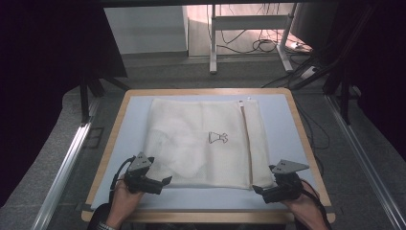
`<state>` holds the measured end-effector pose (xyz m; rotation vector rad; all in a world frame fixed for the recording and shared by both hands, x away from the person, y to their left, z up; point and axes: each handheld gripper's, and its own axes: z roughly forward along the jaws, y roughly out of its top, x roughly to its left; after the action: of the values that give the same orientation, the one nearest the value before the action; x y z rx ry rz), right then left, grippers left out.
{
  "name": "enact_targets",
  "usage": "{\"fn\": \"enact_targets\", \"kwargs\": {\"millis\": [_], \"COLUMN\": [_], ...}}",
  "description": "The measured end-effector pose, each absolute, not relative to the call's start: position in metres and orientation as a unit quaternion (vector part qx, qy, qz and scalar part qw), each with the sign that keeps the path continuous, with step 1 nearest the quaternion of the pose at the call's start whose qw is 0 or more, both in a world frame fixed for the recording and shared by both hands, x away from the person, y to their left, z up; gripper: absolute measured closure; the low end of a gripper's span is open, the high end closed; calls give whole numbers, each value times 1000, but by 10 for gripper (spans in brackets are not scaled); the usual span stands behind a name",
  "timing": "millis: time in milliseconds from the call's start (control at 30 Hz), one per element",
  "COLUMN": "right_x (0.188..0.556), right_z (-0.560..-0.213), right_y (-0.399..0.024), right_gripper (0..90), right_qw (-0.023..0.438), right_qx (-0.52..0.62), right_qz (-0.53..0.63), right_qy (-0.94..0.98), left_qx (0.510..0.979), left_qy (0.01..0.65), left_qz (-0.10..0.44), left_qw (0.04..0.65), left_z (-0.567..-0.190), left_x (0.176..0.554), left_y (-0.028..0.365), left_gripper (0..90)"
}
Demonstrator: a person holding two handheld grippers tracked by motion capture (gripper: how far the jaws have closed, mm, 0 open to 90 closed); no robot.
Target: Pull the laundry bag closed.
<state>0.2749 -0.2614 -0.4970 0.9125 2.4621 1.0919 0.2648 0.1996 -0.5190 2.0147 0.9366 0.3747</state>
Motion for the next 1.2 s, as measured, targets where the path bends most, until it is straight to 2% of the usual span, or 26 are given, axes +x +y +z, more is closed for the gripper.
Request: {"fn": "enact_targets", "kwargs": {"millis": [333, 567, 667, 1033, 1133, 1167, 1200], "right_x": [277, 276, 274, 273, 275, 275, 275], "right_z": [-496, -497, -496, -493, -493, -493, -492], "right_y": [-256, -250, -245, -241, -241, -241, -242], "right_gripper": [34, 44, 90, 213, 287, 287, 328], "right_qw": [149, 172, 190, 205, 208, 208, 210], "right_qx": [321, 318, 316, 299, 290, 290, 287], "right_qz": [392, 366, 354, 346, 344, 344, 346], "right_qy": [849, 858, 860, 865, 869, 869, 868], "left_qx": [810, 812, 812, 813, 813, 813, 813], "left_qy": [373, 372, 371, 371, 370, 370, 370], "left_qz": [149, 148, 148, 148, 148, 148, 148], "left_qw": [427, 425, 424, 425, 424, 424, 424], "left_z": [-519, -520, -520, -519, -519, -519, -519], "left_x": [266, 266, 266, 266, 266, 266, 266], "left_y": [199, 197, 197, 197, 196, 196, 196], "left_gripper": [0, 0, 0, 1, 1, 1, 1]}}
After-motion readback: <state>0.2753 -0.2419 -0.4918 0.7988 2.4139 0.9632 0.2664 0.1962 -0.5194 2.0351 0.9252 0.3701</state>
